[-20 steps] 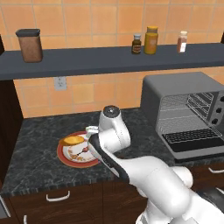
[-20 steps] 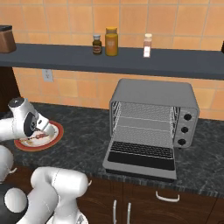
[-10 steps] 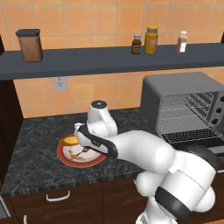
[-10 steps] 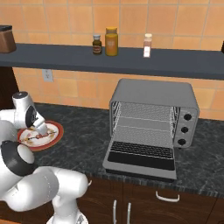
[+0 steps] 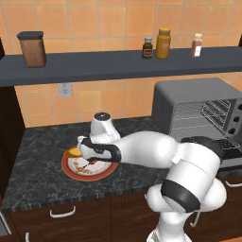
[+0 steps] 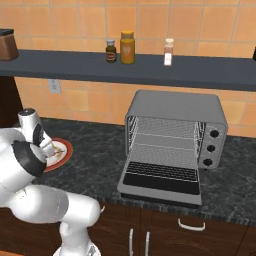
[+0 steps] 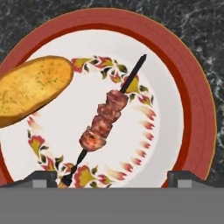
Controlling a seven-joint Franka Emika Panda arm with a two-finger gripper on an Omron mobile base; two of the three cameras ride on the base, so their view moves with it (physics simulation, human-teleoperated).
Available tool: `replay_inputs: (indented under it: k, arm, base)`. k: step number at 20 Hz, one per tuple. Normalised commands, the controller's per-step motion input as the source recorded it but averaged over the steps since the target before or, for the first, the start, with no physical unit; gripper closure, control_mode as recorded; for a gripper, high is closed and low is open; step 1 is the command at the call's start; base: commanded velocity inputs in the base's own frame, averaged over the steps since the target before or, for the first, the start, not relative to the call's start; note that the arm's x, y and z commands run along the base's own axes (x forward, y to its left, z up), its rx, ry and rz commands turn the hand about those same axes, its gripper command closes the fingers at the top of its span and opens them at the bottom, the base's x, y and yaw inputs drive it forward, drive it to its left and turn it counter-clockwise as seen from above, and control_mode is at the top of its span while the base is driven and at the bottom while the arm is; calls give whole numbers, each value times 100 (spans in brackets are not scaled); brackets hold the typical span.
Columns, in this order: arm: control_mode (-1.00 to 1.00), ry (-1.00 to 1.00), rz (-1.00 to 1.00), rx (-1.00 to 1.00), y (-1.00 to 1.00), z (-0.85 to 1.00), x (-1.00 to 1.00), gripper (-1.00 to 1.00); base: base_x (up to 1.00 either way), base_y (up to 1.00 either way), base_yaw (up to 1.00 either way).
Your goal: Pick up the kebab skewer and baguette bread, and place them inside the toaster oven. Close the toaster oven door and start by setting the timer.
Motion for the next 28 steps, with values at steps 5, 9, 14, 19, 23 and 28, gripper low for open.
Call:
replay_inputs:
  k: [5, 9, 14, 19, 23, 28]
  arm:
    - [-100, 2, 0, 0, 0, -21, 18, -100]
    - [-100, 4, 0, 0, 2, -31, 13, -100]
    - [-100, 3, 0, 0, 5, -27, 13, -100]
    - [-100, 2, 0, -1, 26, -3, 31, -100]
    - [-100, 5, 0, -1, 17, -21, 19, -100]
    - [-100, 2, 0, -2, 13, -17, -1, 100]
  base:
    - [0, 0, 0]
    - [0, 0, 0]
    - [0, 0, 0]
    - [0, 0, 0]
    - [0, 0, 0]
    - [0, 0, 0]
